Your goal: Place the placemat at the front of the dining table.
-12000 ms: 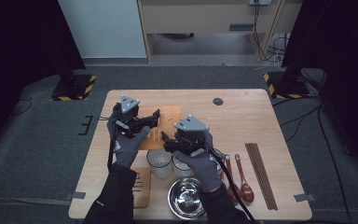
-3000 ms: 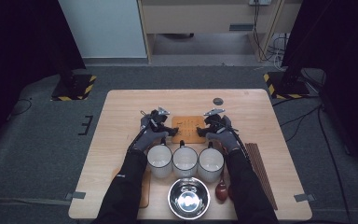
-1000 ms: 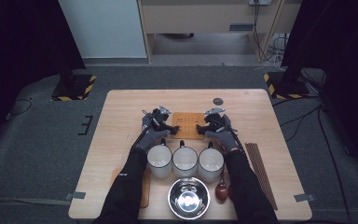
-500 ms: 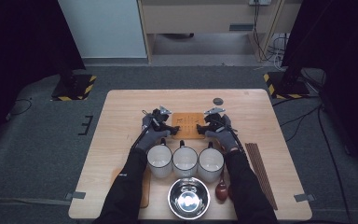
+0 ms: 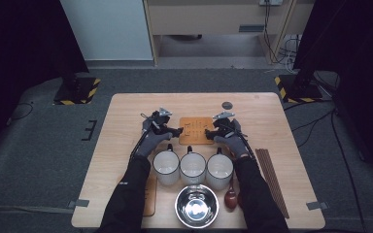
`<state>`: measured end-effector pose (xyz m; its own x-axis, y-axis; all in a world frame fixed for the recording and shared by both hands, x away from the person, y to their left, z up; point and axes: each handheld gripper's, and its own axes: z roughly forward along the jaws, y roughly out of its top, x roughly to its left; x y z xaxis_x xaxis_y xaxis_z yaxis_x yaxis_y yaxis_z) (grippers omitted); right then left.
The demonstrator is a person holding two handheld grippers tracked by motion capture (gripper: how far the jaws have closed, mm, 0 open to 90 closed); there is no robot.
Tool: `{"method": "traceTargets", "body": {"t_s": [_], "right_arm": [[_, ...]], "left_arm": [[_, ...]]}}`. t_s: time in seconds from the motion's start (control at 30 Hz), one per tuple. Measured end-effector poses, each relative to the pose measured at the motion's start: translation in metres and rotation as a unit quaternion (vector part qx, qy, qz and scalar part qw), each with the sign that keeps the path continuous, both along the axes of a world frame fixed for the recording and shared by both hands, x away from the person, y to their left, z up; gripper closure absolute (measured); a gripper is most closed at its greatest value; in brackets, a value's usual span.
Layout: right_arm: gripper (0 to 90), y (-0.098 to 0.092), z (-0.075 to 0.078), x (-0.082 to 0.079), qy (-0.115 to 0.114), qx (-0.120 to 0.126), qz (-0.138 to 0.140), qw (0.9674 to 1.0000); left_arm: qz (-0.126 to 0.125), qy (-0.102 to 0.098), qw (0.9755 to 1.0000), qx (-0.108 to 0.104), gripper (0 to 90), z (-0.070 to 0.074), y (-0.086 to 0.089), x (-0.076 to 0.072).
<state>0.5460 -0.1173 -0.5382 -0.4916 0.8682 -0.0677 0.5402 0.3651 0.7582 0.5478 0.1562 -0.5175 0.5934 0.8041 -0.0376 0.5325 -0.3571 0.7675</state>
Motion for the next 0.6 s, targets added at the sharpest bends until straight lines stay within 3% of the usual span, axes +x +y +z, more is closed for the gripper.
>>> {"method": "traceTargets", "body": {"t_s": [0.5,0.6], "right_arm": [[16.5,0.000,0.000,-0.001,0.001,0.002,0.002,1.0000],[16.5,-0.001,0.001,-0.001,0.002,0.019,-0.001,0.9998]], "left_arm": [[0.016,-0.001,0.9998,-0.008,9.8,0.010,0.018,-0.009],[0.020,-0.005,0.9997,-0.014,10.1,0.013,0.024,-0.013]]}}
